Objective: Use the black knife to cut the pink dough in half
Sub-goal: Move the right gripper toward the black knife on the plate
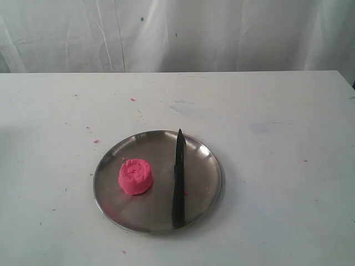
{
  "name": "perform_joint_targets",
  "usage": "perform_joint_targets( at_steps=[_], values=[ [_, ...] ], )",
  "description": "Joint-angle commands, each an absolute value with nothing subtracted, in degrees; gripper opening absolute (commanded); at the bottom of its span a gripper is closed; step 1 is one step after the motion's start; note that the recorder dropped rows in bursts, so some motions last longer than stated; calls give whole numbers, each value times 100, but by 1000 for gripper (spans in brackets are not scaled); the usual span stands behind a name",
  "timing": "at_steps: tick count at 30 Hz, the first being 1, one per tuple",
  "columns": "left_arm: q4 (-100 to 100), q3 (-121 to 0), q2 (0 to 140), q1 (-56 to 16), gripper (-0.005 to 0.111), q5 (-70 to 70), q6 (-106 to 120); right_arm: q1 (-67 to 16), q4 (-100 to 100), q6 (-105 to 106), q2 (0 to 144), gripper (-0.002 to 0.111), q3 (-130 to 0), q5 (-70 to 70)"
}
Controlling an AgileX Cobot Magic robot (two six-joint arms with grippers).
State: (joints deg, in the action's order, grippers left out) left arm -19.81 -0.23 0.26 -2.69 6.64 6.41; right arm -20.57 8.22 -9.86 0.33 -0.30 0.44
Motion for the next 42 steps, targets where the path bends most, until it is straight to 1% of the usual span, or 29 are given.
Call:
perform_joint_targets(
  at_steps=[1, 5, 8, 10, 14, 19, 22, 27, 29, 32, 35, 37, 39, 42],
  values=[
    [-2054, 0, 0, -268, 12, 638, 636, -2010, 810, -924, 0, 0, 0, -614],
    [-2054, 0, 0, -268, 12, 638, 636, -2010, 930, -992, 0, 0, 0, -1158],
    [-2054, 0, 0, -268, 12, 638, 636, -2010, 1097, -1860, 0, 0, 0, -1354],
    [-2054, 0, 0, -268, 12, 638, 636, -2022, 936, -2471, 0, 0, 0, -1249],
    [-2054, 0, 0, -268, 12, 638, 636, -2244, 281, -3377, 0, 0, -618, -192],
    [-2054, 0, 0, -268, 12, 638, 636, -2704, 281, -2880, 538, 0, -1807, 1324],
    [-2054, 0, 0, -268, 12, 638, 636, -3016, 507, -2121, 1308, 0, -2515, 2321],
    [-2054, 0, 0, -268, 12, 638, 636, -3283, 1349, -724, 2924, 0, -3522, 3267],
    [-2054, 0, 0, -268, 12, 638, 636, -3310, 1363, -615, 3527, 4, -3721, 3334],
    [-2054, 0, 0, -268, 12, 638, 636, -3310, 1363, -565, 4415, 18, -3884, 3323],
    [-2054, 0, 0, -268, 12, 638, 636, -3310, 1598, -492, 5362, 38, -3995, 3268],
    [-2054, 0, 0, -268, 12, 638, 636, -3310, 2048, -224, 5919, 49, -4011, 3087],
    [-2054, 0, 0, -268, 12, 638, 636, -3310, 2665, 211, 6408, 54, -4020, 2851],
    [-2054, 0, 0, -268, 12, 638, 636, -3310, 3524, 927, 7037, 54, -4108, 2526]
  ],
)
